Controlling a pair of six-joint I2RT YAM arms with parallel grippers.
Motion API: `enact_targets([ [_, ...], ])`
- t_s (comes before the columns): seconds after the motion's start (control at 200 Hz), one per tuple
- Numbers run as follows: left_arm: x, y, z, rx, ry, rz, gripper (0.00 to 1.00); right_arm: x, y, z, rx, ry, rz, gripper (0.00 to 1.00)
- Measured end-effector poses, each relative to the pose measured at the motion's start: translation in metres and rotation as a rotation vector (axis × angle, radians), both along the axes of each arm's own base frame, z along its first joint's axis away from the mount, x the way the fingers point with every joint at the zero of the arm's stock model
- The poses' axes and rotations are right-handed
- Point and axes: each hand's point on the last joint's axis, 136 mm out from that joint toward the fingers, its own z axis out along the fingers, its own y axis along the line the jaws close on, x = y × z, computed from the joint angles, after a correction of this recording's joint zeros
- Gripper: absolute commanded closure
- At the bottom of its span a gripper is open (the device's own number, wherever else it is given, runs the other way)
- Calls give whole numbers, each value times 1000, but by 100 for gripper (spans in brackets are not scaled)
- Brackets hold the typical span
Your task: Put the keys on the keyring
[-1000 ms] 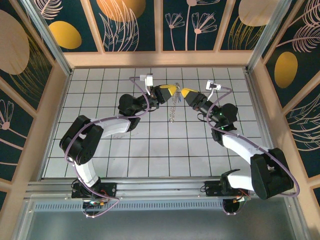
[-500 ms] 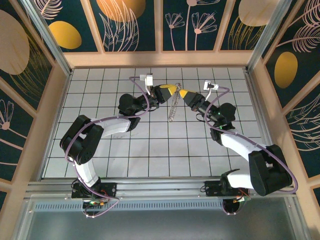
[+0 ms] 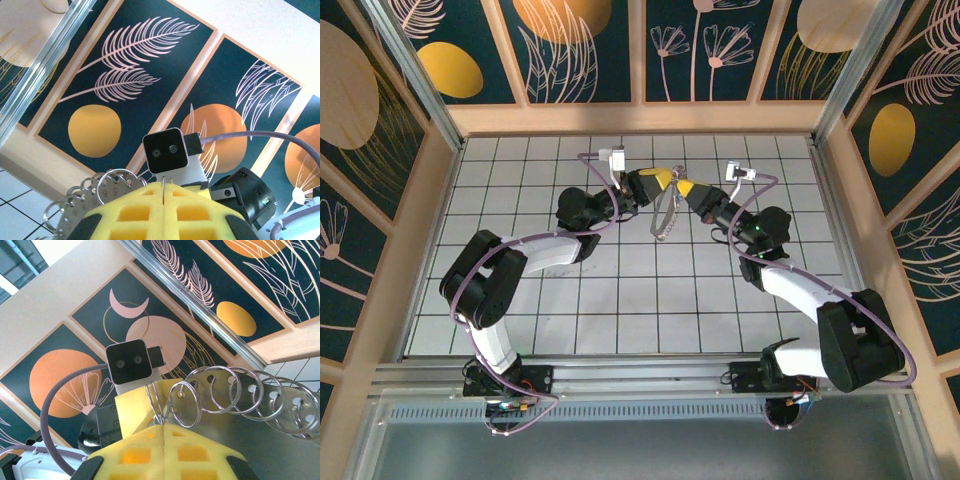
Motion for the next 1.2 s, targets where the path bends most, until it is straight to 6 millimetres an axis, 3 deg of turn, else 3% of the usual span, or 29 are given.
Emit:
enact_targets([
  [0.43,-1,2,5,-19,-11,3,100,-5,10,-6,5,17,12,100],
  [0.541,1,3,6,-27,-9,15,100,-8,11,-13,-12,32,19,79],
  [0.636,3,4,7,-33,-5,28,100,-10,8,-15,-29,40,11,76],
  [0.926,8,6,3,-38,15,56,100,-24,-22,20,-43,-61,-86,66],
  [1.096,13,7,1,-37,38,79,100,-8,-17,37,-48,-79,-92,57],
  [1.201,18,7,-4,-27,62,92,100,8,-11,35,-50,-51,-84,56],
])
